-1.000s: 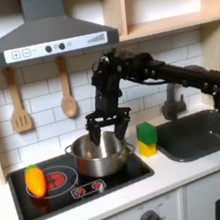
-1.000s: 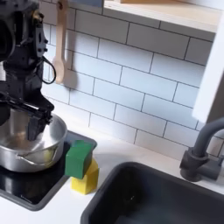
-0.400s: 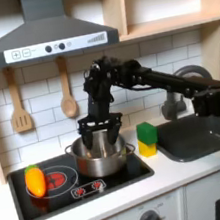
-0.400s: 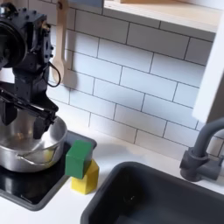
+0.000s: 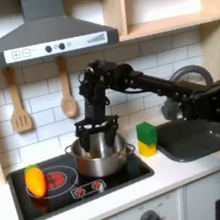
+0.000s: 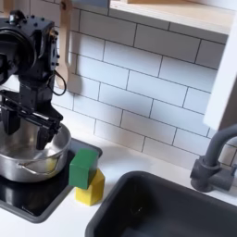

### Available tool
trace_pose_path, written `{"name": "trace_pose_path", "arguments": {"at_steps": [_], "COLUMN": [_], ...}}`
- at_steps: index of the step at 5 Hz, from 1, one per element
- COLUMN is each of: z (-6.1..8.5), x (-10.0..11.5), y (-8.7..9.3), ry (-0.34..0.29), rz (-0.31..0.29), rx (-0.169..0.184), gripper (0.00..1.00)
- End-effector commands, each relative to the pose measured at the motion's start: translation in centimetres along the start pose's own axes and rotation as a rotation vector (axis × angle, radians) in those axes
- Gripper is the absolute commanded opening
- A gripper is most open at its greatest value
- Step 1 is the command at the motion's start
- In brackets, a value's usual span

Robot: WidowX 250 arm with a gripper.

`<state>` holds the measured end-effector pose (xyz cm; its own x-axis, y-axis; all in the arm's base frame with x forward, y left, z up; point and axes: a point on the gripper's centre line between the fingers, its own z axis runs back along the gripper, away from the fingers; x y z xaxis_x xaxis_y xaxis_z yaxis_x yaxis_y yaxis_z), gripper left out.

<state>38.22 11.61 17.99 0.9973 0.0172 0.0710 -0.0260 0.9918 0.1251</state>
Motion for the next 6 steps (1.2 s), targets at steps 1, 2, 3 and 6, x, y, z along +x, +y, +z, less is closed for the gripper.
{"name": "trace_pose_path", "arguments": {"at_steps": [1,2,3,6], "z": [-0.3,-0.4,-0.7,-1.3], "x": [0.1,0.4,0.5,0.2], "y": [-0.2,-0.1,0.2,1.2], "ry": [0.018,0.016,0.023,0.069], "rz": [0.007,0.015,0.032,0.065], "rx": [-0.003,-0.004,-0.001,-0.004], "gripper": [1.0,1.0,1.0,1.0]}}
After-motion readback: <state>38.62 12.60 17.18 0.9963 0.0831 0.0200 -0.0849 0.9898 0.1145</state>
